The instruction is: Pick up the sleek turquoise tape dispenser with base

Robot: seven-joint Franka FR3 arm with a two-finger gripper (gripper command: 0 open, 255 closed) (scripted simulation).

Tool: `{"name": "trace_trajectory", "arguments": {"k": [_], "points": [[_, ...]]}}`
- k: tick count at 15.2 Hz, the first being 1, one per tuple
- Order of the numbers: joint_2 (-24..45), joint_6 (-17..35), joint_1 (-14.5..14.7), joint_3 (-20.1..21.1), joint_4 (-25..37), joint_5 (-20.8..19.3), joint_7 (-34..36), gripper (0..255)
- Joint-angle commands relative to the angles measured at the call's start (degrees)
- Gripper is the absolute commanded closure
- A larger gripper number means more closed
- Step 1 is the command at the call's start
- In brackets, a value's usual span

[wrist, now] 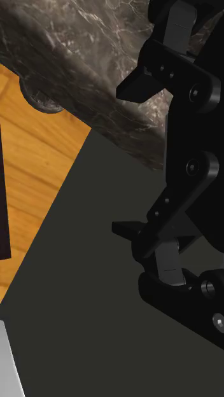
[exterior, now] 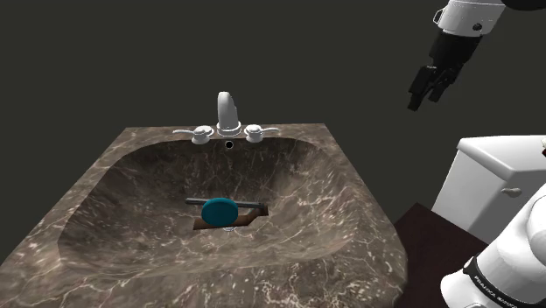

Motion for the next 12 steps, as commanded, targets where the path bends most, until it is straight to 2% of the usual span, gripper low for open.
{"name": "trace_trajectory", "arguments": {"k": [1, 12], "points": [[0.0, 0.0, 0.0, 0.0, 0.0, 0.0, 0.0, 0], [17.1, 16.4, 8.0, 2.1, 1.8, 3.6, -6.5, 0]]}}
